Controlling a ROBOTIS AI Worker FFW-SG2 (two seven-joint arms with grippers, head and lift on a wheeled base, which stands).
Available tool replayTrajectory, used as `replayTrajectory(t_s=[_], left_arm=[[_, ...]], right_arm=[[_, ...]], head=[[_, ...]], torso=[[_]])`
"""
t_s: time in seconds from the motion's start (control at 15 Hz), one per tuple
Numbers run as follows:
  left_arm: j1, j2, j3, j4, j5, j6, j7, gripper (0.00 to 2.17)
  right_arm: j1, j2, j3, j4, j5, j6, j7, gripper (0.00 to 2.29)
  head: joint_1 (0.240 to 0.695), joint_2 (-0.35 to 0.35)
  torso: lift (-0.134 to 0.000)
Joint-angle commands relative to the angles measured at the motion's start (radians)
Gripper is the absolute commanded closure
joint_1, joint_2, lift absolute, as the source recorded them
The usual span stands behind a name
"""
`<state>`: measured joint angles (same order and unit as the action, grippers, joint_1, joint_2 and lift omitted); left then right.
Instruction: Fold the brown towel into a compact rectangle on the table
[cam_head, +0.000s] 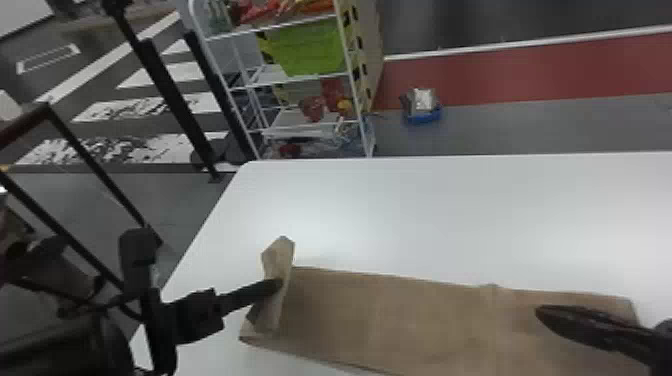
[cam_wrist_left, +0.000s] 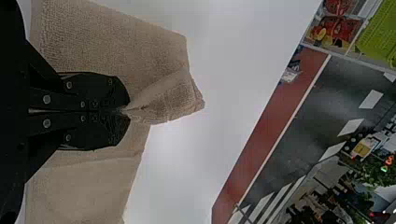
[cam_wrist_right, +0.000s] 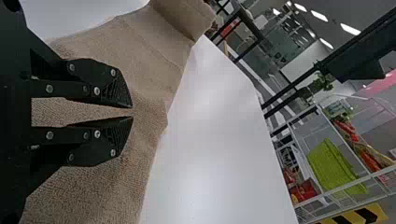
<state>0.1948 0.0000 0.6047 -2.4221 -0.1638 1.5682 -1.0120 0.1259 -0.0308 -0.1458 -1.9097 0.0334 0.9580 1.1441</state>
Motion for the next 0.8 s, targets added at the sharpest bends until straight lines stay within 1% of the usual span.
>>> replayTrajectory(t_s=[0.0, 0.07, 0.13, 0.2, 0.27, 0.47, 0.6, 0.73], left_arm=[[0.0, -0.003, -0.01, -0.015, 0.02, 0.003, 0.006, 1.23], [0.0, -0.003, -0.013, -0.015, 0.032, 0.003, 0.012, 1.23], [0.003, -0.003, -0.019, -0.015, 0.041, 0.003, 0.023, 1.23], [0.003, -0.003, -0.022, -0.014, 0.04, 0.003, 0.024, 1.23], [0.003, -0.003, -0.034, -0.009, 0.041, 0.003, 0.024, 1.23], [0.015, -0.003, -0.077, -0.006, 0.053, 0.003, 0.039, 1.23], [0.031, -0.003, -0.121, -0.011, 0.081, 0.003, 0.085, 1.24], [0.032, -0.003, -0.189, -0.009, 0.092, 0.003, 0.141, 1.24]], right_arm=[[0.006, 0.0, -0.034, -0.011, -0.063, -0.001, 0.0, 0.03], [0.008, 0.002, -0.038, -0.011, -0.093, -0.011, -0.003, 0.03], [0.023, 0.006, -0.031, -0.011, -0.107, -0.06, -0.015, 0.04], [0.029, 0.023, -0.018, -0.011, -0.113, -0.103, -0.024, 0.05], [0.035, 0.032, -0.006, -0.015, -0.113, -0.115, -0.032, 0.05], [0.035, 0.032, 0.045, -0.026, -0.113, -0.115, -0.058, 0.11], [0.035, 0.032, 0.057, -0.031, -0.113, -0.112, -0.06, 0.13], [0.037, 0.032, 0.061, -0.031, -0.113, -0.112, -0.061, 0.13]], head=[[0.695, 0.331], [0.695, 0.322], [0.695, 0.314], [0.695, 0.306], [0.695, 0.306], [0.695, 0.318], [0.695, 0.325], [0.695, 0.318]], torso=[[-0.124], [-0.124], [-0.124], [-0.124], [-0.124], [-0.124], [-0.124], [-0.124]])
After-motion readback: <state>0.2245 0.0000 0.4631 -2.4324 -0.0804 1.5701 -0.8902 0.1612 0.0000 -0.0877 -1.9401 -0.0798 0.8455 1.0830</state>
